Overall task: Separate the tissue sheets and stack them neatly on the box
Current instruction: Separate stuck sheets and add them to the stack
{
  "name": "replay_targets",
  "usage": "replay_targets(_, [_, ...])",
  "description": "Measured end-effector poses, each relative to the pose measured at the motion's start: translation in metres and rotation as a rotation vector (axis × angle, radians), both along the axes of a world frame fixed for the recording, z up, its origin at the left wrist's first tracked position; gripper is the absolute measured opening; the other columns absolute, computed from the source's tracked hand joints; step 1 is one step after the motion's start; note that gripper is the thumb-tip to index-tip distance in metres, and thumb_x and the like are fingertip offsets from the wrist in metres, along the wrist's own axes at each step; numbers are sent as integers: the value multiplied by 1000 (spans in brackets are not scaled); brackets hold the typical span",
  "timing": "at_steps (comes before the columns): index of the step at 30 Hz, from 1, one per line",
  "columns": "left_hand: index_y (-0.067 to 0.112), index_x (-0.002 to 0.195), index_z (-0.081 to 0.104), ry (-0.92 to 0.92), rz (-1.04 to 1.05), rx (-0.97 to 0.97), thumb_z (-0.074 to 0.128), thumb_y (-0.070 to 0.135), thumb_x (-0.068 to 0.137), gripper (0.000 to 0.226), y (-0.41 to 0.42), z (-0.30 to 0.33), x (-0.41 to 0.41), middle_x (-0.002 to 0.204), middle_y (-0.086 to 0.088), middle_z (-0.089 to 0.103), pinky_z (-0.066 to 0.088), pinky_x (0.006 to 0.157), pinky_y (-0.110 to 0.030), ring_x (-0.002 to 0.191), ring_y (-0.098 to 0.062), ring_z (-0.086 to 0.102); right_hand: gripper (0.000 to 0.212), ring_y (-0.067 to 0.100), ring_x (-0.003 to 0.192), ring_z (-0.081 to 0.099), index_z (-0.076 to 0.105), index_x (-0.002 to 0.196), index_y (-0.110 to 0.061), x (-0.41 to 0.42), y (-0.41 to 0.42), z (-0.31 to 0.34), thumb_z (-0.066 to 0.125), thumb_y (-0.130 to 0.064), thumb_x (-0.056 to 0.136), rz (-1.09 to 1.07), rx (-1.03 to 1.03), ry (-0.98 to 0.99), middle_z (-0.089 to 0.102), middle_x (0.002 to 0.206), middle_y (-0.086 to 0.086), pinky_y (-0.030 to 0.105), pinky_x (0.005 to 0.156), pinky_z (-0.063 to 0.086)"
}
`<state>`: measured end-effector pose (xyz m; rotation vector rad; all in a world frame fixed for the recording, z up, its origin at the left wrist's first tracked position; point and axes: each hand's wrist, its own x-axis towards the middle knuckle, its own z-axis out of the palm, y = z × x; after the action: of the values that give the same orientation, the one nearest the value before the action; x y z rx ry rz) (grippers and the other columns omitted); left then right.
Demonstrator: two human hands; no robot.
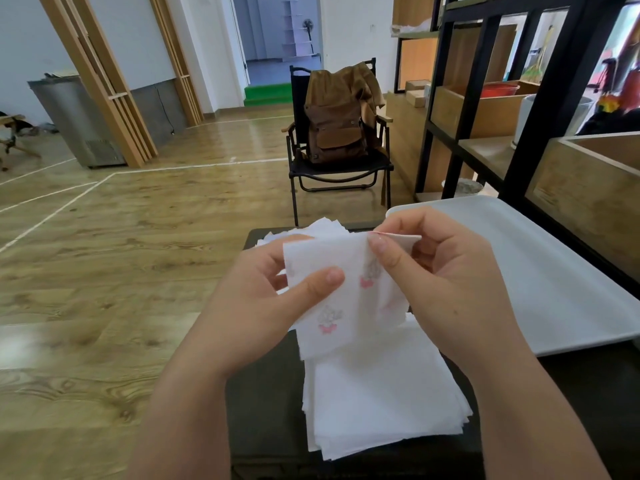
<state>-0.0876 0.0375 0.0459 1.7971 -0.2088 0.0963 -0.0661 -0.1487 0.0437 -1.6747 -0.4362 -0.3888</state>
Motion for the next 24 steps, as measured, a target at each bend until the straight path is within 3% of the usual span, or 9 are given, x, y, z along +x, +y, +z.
replay_targets(5, [27,91,79,17,75,-35,63,41,80,23,-2,1,1,88,-2,78,59,67,-25,77,-19,75,10,32,69,66,67,86,-28,-1,-5,3,61,-36,85,-53,20,105,69,73,8,50,51,51])
replay_targets(10, [20,83,77,186,8,140,59,48,79,33,0,10,-8,68,1,71,40,41,-14,48,-9,61,9,12,61,69,68,87,-27,1,-13,4,61,-33,90,-70,-39,252,72,67,-2,30,55,55])
replay_targets(14, [23,62,69,388,-81,333,61,42,91,36,3,11,-13,49,3,62,34,38,-12,39,-5,55,13,11,62,68,70,82,-29,3,-25,-1,63,-37,89,26,-307,463,72,70,-2,19,51,49])
replay_targets(18, [17,74,70,544,-196,464,60,39,94,32,2,6,-13,53,0,68,39,46,-10,41,-3,53,14,-5,59,63,70,79,-30,5,-31,-8,66,-40,88,102,-476,585,67,64,-20,9,44,41])
replay_targets(24, [18,75,71,654,-190,572,59,38,96,32,-3,-11,-3,65,0,74,43,52,-11,51,-5,61,14,7,73,59,68,81,-25,10,-25,-19,67,-37,88,24,-681,605,63,78,-9,21,55,45])
